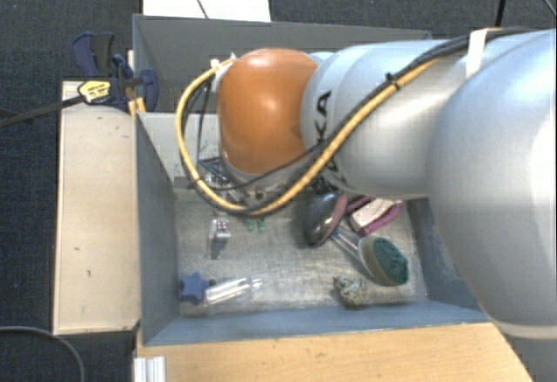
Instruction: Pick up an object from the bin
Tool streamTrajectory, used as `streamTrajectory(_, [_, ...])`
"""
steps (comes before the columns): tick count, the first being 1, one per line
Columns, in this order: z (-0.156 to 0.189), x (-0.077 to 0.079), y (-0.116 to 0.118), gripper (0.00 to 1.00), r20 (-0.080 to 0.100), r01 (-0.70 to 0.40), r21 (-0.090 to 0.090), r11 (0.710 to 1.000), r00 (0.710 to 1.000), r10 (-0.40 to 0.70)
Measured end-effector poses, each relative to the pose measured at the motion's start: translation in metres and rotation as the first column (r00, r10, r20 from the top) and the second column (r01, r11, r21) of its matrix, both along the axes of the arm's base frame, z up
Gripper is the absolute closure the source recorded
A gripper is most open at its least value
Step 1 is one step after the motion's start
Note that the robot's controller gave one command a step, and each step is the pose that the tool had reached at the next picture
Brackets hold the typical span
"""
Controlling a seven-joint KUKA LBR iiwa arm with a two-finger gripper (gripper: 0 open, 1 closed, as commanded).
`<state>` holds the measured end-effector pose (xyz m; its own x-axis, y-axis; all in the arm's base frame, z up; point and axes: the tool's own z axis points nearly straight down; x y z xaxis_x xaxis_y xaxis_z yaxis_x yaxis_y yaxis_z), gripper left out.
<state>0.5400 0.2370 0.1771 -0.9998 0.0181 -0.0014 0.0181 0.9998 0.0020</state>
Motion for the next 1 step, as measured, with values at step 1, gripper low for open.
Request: streamTrajectory(1, [-0.1051,0.0245,-0.0862,0.00,0.003,-0.096,-0.002,0.995,0.995,0.096])
